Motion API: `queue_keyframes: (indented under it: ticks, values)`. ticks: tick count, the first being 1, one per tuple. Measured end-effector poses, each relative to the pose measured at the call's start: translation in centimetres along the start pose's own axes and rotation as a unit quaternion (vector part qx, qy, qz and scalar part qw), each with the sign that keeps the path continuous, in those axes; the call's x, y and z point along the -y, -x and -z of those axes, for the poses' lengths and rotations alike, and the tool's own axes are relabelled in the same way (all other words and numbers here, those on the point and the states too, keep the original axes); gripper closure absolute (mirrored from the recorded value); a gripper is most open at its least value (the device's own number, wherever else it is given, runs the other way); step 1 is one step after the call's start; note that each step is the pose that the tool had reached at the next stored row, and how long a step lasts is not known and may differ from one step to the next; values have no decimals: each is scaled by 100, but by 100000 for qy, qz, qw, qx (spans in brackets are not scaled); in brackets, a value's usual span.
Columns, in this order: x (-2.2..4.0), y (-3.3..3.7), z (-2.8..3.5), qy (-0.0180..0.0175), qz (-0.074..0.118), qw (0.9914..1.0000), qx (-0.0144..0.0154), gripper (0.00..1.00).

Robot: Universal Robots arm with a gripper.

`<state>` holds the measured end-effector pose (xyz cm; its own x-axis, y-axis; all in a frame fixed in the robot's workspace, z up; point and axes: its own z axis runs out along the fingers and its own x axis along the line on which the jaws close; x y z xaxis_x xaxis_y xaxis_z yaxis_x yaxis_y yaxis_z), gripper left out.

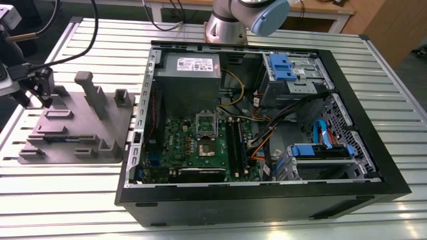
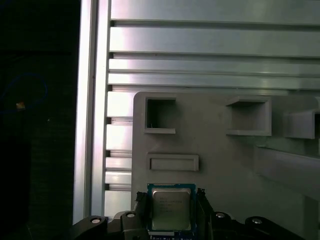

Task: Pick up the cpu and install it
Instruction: 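Pick up the cpu and move it towards the insertion slot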

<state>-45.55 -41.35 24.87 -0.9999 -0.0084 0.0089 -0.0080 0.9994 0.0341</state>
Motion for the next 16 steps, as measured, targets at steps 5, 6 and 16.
queue_keyframes:
  ticks: [5,6,16]
  values:
    - [0,0,9,1,1,100000,1,53]
    - [0,0,12,1,1,100000,-3,53]
    - [-1,0,31,0,0,100000,0,53]
